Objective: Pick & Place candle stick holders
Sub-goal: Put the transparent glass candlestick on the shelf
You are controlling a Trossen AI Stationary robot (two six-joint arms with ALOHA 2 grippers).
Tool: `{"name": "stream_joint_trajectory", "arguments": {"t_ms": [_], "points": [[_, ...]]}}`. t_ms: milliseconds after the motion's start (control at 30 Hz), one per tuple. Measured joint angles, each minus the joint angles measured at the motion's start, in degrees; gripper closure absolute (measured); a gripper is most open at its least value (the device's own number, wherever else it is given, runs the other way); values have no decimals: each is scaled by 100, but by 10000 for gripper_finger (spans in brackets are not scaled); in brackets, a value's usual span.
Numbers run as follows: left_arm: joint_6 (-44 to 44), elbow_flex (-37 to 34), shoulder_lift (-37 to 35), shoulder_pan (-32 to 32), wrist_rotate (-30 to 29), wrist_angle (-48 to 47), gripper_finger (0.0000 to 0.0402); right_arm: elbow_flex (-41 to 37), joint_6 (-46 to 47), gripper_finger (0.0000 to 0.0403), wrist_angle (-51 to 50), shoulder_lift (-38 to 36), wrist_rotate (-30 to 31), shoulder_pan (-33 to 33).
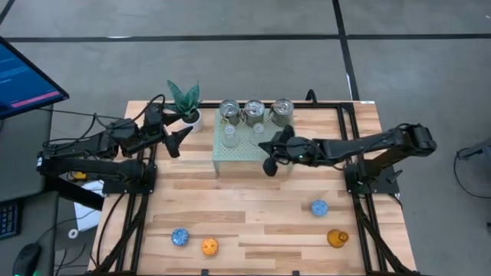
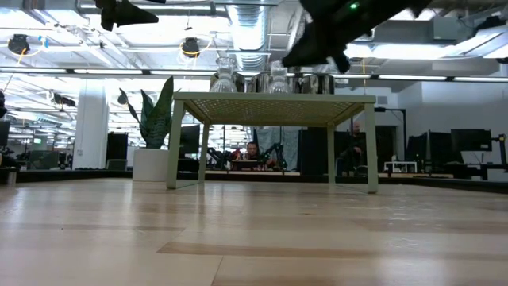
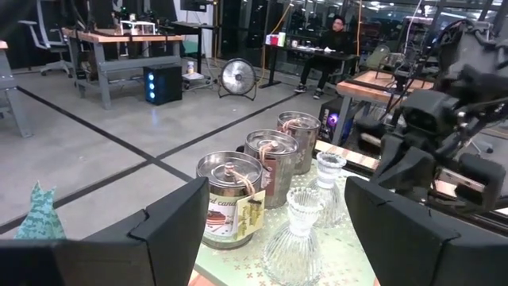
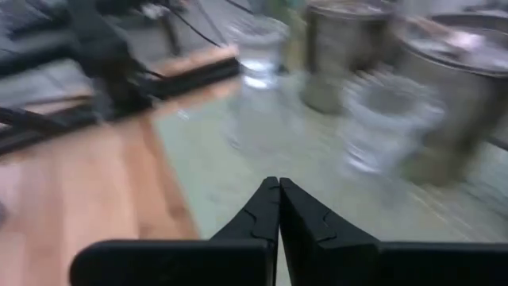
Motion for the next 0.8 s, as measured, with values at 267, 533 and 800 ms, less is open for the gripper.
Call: {"name": "stream_joint_trajectory", "arguments": {"t_ms": [267,533,800], "points": [[-2,0,0,-1,1,2,105,-2,119,403,-976,-113,571,-262],[-2,0,0,-1,0,4,105,0,-10,403,-390,397,44,-532],[-2,0,0,-1,1,6,105,-4,-104,403,-293,446,-98,-611]]}}
